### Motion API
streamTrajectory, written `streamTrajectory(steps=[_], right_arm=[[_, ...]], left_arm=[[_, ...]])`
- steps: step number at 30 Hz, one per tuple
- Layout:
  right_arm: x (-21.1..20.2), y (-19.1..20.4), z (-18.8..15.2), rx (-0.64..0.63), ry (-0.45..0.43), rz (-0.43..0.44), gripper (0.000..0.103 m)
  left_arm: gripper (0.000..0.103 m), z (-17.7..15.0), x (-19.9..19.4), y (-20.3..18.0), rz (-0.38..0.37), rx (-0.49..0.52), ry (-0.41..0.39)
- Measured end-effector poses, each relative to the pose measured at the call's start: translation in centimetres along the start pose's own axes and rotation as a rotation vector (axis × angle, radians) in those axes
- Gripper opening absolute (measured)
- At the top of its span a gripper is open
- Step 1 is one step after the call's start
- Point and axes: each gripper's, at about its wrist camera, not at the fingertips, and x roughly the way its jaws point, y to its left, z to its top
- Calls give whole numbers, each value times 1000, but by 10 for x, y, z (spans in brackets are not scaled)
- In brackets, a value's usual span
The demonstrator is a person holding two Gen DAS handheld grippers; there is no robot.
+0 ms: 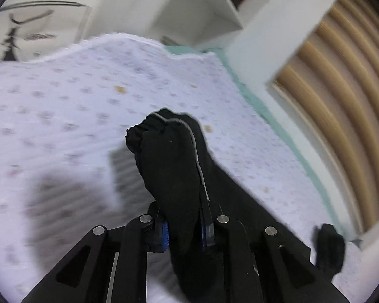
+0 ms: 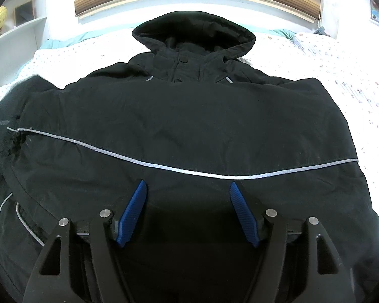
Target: Fold large clothes
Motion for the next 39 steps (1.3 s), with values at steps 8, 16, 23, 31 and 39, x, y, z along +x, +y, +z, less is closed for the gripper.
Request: streamTrajectory(steps=[8, 16, 23, 31, 39], right_arm=[[0, -1, 0, 0, 0, 1, 72], [-3, -3, 0, 5, -2, -4, 74], [-64, -20, -1, 94, -68, 14, 74], [-155, -68, -12, 124, -121, 29, 76], [-159, -107, -33, 104, -14, -22, 76]], left_arm=[[17, -21, 1, 8, 33, 61, 61], [17, -44, -124, -120, -223, 394, -42], [17, -131, -220, -280, -484, 722, 66], [17, -332, -196, -385, -441, 1042, 220], [21, -451, -102, -371, -331, 1082, 576]])
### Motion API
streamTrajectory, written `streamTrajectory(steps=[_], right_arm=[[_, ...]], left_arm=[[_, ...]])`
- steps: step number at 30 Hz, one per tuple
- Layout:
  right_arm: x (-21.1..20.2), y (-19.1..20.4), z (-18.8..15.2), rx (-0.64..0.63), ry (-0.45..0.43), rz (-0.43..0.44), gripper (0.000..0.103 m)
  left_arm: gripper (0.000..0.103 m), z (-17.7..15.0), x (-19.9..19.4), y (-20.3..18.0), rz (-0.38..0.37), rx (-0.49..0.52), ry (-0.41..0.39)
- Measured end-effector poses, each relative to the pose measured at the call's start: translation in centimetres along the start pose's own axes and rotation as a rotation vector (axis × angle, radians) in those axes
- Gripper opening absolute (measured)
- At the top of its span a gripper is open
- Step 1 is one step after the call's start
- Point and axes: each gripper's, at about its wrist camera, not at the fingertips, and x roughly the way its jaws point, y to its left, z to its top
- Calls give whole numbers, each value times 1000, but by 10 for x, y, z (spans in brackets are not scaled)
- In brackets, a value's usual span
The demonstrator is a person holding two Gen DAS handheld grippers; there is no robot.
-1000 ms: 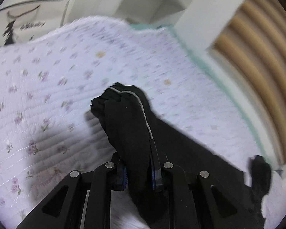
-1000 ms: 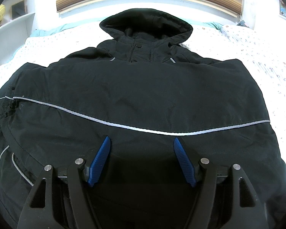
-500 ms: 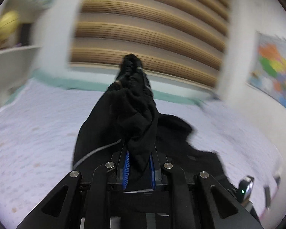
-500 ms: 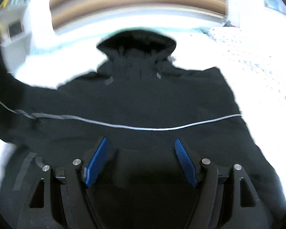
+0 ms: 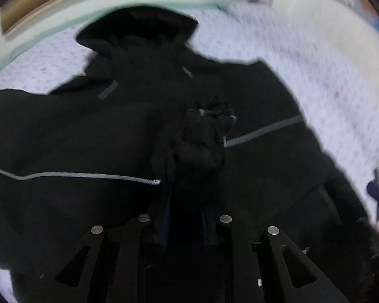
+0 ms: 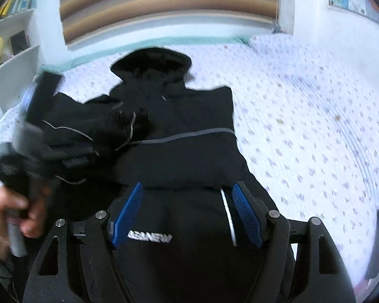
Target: Fold large clothes
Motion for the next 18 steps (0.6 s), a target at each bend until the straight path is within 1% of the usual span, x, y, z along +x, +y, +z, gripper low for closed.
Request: streamTrajectory(steps=[1, 2, 3, 4, 6, 8, 10, 11, 13, 16, 18], right_arm=[[5, -2, 0, 9, 22, 5, 76], [9, -3, 1, 18, 43, 14, 76], [13, -4, 2, 30, 66, 33, 76], [15, -3, 3, 40, 78, 51, 76], [19, -1, 7, 63, 95, 95, 76], [23, 3, 10, 86, 109, 135, 76], [29, 8, 15, 102, 125, 168, 76], [34, 11, 17, 114, 138, 184, 76], [47, 19, 23, 131, 163, 201, 76], [75, 32, 34, 170, 208, 247, 76], [97, 42, 42, 205, 227, 261, 76]], left_arm=[[28, -1, 0, -1, -10, 7, -1], [40, 1, -4, 1, -53, 2, 2], [45, 1, -9, 3, -125, -21, 10], [47, 2, -18, 12, -254, -74, 23], [47, 5, -33, 28, -454, -167, 10], [47, 11, -48, 39, -538, -242, -7], [47, 12, -66, 55, -554, -287, -53], [47, 10, -76, 64, -546, -294, -76], [47, 4, -92, 83, -500, -308, -114], [47, -6, -115, 104, -378, -296, -155], [47, -13, -126, 119, -292, -301, -174]])
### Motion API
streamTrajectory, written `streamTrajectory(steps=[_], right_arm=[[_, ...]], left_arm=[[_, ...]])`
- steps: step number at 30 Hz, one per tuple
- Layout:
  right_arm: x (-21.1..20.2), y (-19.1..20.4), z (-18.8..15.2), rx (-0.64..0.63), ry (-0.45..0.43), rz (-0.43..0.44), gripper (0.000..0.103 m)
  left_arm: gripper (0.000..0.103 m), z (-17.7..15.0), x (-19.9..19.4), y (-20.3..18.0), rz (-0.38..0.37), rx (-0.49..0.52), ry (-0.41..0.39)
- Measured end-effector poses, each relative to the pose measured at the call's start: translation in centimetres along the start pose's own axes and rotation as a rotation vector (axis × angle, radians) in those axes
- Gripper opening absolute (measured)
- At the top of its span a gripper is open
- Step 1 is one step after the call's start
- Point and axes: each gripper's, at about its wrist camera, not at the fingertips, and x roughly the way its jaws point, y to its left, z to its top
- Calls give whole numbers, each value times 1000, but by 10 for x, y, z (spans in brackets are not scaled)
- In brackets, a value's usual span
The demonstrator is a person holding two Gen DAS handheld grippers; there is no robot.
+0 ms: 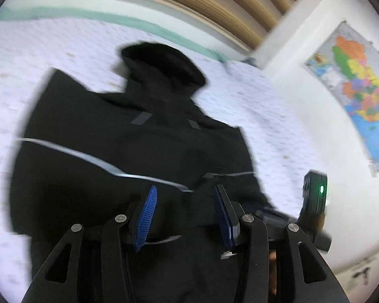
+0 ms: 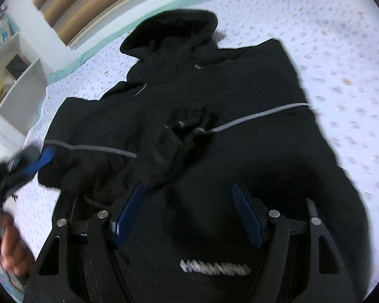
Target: Fold large clothes
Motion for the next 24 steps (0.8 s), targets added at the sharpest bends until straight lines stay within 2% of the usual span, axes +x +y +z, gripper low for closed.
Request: streamTrajectory(steps=[2, 3, 4, 5, 7, 9, 11, 14, 16, 20, 24], right_arm=[[19, 2, 10, 43, 12, 11, 75], [29, 4, 14, 63, 28, 20, 70], [40, 7, 17, 76, 48, 39, 43], [48, 12, 19, 66, 65, 62, 35], [47, 23, 22, 26, 34, 24, 29], [29, 30, 26, -21, -31, 0, 27], [0, 29, 31, -57, -126, -49, 27], [-40, 14, 39, -71, -232, -124, 27], [-58, 0, 46, -76, -267, -153, 27], [-58, -29, 57, -76, -261, -194, 27], [-18, -56, 55, -45, -186, -245, 27]], left_arm=[[47, 0, -14, 18, 54, -18, -29], [47, -1, -18, 26, 77, -33, -40], [47, -2, -25, 37, 102, -52, -52], [47, -2, -30, 46, 125, -67, -65], [47, 1, -33, 60, 166, -83, -83], [47, 4, -33, 68, 200, -90, -103], [47, 8, -24, 71, 191, -99, -112], [47, 11, -9, 71, 185, -95, -92], [47, 11, 8, 66, 186, -79, -66], [47, 5, 49, 55, 204, -13, 15], [47, -4, 75, 57, 275, 11, 54]])
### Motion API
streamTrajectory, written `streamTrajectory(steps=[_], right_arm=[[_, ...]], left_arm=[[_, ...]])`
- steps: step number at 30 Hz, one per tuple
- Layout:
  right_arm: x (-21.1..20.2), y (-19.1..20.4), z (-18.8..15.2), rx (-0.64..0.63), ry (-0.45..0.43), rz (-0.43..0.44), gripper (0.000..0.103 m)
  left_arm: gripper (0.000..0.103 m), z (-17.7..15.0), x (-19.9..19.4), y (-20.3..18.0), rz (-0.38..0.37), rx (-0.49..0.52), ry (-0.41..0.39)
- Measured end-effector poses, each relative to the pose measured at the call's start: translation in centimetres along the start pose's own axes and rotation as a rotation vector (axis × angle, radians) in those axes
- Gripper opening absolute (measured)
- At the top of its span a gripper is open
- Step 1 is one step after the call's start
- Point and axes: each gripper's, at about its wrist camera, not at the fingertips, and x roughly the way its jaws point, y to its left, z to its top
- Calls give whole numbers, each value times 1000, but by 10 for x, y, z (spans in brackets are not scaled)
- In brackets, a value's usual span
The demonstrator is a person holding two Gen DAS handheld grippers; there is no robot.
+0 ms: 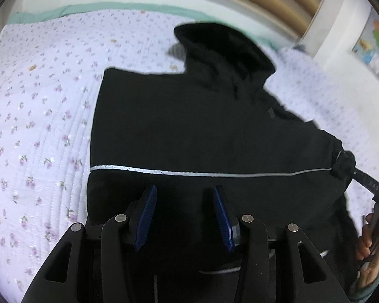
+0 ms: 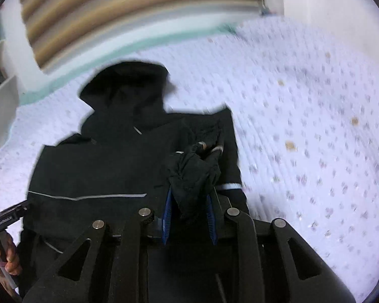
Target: Fold large clothes
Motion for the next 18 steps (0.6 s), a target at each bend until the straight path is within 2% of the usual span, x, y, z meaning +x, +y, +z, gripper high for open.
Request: streamTrajectory(steps=[4, 7, 9, 10, 11, 13, 15, 18], right_arm=[[44, -20, -22, 23, 97, -23, 29], [42, -20, -24, 5, 104, -28, 32], [30, -20, -17, -5, 104, -19, 40], [20, -21, -14, 3, 85, -14, 49], [6, -23, -10, 15, 46, -10, 59], [-23, -20, 0, 29, -57, 12, 74], [-36, -5, 12, 12, -111, 38, 77], [-8, 38, 30, -92, -40, 45, 76]], left_arm=[[47, -1, 8, 6, -9, 5, 11], [47, 1, -2, 8, -20, 15, 1], [47, 4, -22, 10, -56, 12, -38], [47, 7, -30, 10, -83, 5, -62], [47, 12, -40, 11, -111, -2, -91], [47, 26, -50, 8, -118, -14, -124], [47, 40, -44, 1, -90, -6, -112], [47, 55, -10, -4, -43, -7, -46]])
